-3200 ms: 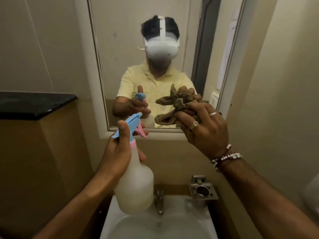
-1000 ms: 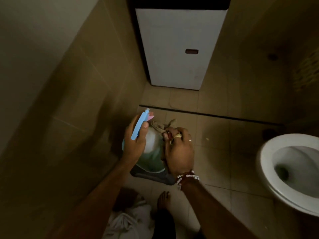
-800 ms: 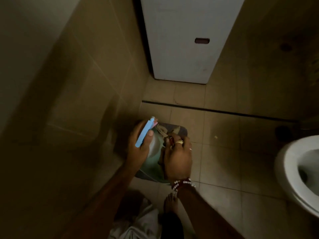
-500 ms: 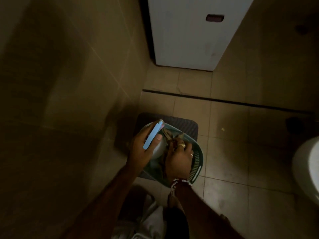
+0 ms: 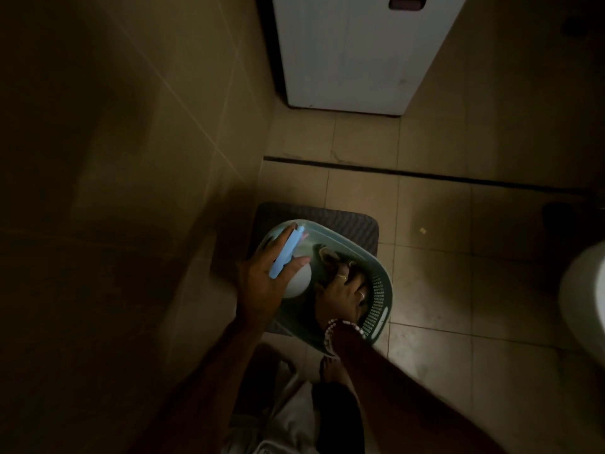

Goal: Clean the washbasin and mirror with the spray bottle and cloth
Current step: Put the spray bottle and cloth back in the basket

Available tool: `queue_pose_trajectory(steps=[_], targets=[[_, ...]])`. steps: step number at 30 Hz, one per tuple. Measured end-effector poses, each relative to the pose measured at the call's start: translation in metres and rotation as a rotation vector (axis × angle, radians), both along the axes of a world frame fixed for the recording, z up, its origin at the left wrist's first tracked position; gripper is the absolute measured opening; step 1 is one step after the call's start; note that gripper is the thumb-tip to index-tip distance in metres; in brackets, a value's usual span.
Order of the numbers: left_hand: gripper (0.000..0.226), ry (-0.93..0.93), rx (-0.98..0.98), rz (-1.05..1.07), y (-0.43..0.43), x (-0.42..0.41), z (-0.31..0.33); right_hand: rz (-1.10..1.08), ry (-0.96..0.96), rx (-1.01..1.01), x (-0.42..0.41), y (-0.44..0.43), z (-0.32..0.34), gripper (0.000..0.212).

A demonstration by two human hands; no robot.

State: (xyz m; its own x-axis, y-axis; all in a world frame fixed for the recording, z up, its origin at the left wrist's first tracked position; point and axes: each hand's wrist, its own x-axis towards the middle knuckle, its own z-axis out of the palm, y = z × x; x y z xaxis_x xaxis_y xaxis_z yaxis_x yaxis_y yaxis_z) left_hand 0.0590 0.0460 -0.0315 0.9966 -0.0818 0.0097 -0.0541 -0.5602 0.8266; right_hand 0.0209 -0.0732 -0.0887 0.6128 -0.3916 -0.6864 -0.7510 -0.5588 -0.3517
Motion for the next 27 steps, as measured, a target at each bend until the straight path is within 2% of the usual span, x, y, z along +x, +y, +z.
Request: queue_pose_trajectory(steps=[7, 11, 18, 22, 27], targets=[[0.068, 0.073, 0.008, 0.056, 0.011, -0.009, 0.004, 0.051, 0.031, -0.012, 0.000, 0.002, 0.005, 0.085], [0.069, 0.090, 0.035, 0.079, 0.017, -0.015, 0.012, 0.097, -0.027, -0.060, -0.007, 0.002, 0.019, 0.092], [0.066, 0.077, 0.065, 0.082, 0.018, -0.018, 0.029, 0.178, -0.222, -0.040, -0.021, -0.008, 0.046, 0.088], [0.061, 0.069, 0.107, 0.060, 0.015, -0.016, 0.038, 0.250, -0.323, -0.011, -0.026, -0.020, 0.057, 0.079], [0.075, 0.061, 0.184, 0.060, 0.012, -0.015, 0.052, 0.298, -0.411, -0.051, -0.036, -0.041, 0.083, 0.078]])
